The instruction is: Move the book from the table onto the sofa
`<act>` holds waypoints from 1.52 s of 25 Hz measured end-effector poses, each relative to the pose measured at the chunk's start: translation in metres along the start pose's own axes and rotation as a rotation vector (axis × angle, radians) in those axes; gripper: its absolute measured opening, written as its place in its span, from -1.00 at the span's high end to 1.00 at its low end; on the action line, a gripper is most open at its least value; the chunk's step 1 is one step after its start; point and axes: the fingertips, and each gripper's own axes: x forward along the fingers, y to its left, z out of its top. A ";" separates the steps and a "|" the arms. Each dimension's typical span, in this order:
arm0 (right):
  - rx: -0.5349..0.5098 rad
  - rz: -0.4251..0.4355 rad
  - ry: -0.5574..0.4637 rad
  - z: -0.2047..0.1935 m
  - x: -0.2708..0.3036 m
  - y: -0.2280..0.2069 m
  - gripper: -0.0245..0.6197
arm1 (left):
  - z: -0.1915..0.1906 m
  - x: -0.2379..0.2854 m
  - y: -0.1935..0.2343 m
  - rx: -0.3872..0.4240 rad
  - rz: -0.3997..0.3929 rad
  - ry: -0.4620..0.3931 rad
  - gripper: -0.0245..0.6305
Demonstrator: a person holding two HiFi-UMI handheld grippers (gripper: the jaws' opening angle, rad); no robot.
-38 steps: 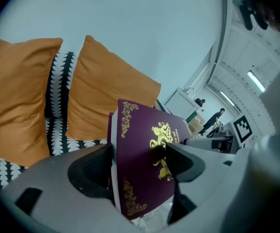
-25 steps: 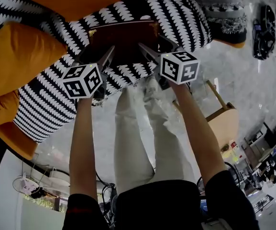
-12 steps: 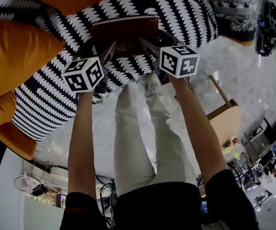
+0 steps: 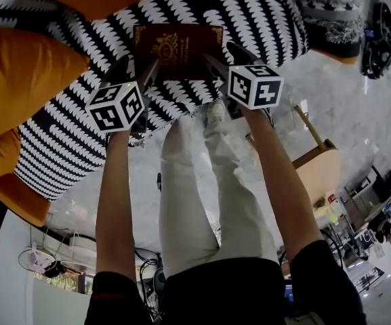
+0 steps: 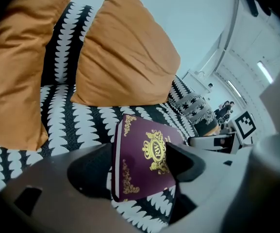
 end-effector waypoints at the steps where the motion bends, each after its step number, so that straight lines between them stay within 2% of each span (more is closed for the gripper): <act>1: 0.001 -0.001 0.001 0.000 0.000 -0.001 -0.15 | -0.001 0.001 0.000 0.003 -0.004 0.002 -0.18; 6: 0.004 0.004 0.003 0.001 -0.006 0.001 -0.14 | -0.002 -0.002 -0.002 -0.003 -0.012 0.002 -0.18; 9: -0.007 0.009 -0.002 0.002 -0.013 0.003 -0.05 | -0.002 -0.008 -0.007 -0.001 -0.014 -0.002 -0.11; 12: -0.027 0.016 -0.006 -0.004 -0.014 0.004 0.00 | -0.007 -0.008 -0.009 0.022 -0.003 -0.017 0.16; 14: -0.046 0.018 -0.007 -0.004 -0.016 0.007 0.05 | -0.009 -0.008 -0.013 0.011 -0.012 -0.023 0.22; 19: -0.080 0.012 -0.024 0.012 -0.036 0.017 0.35 | 0.007 -0.022 -0.035 0.031 -0.008 -0.053 0.52; 21: -0.099 0.007 -0.024 0.014 -0.047 0.018 0.47 | 0.010 -0.028 -0.043 0.041 0.014 -0.066 0.72; 23: -0.117 0.002 -0.027 0.016 -0.057 0.020 0.59 | 0.012 -0.034 -0.052 0.048 0.024 -0.073 0.79; 29: -0.145 0.013 -0.038 0.023 -0.085 0.032 0.82 | 0.024 -0.057 -0.083 0.152 0.044 -0.090 0.86; 35: -0.193 0.057 -0.023 0.038 -0.112 0.053 0.87 | 0.039 -0.084 -0.112 0.117 0.033 -0.133 0.87; 38: -0.199 0.067 -0.037 0.050 -0.130 0.060 0.87 | 0.048 -0.100 -0.128 0.129 0.031 -0.146 0.87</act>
